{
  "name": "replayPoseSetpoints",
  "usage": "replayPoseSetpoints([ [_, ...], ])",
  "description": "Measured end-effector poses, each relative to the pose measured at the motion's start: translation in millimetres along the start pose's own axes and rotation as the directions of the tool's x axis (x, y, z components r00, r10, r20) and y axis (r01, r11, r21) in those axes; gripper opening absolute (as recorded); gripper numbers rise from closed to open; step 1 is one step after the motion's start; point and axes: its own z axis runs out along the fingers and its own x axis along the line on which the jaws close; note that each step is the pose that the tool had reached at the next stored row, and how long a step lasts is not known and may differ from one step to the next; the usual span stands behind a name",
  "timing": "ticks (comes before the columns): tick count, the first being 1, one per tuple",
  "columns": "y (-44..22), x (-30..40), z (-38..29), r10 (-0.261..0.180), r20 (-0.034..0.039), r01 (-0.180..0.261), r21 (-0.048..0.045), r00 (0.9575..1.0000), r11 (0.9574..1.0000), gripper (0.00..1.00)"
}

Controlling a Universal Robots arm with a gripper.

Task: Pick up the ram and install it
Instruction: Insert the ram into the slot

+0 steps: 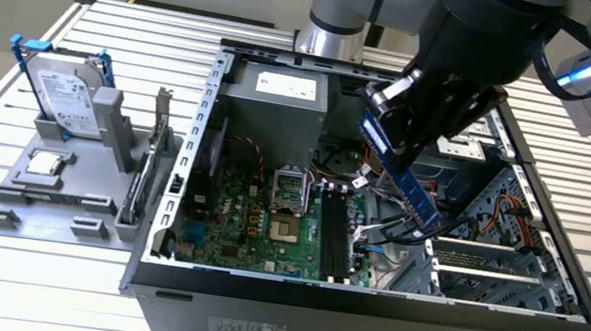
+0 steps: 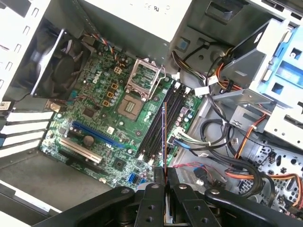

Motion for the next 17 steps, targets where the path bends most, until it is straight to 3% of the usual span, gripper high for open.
replayPoseSetpoints([
  [17,0.0,0.1,0.0,0.061,0.0021,-0.061,-0.0009,0.9981,0.9981,0.0],
])
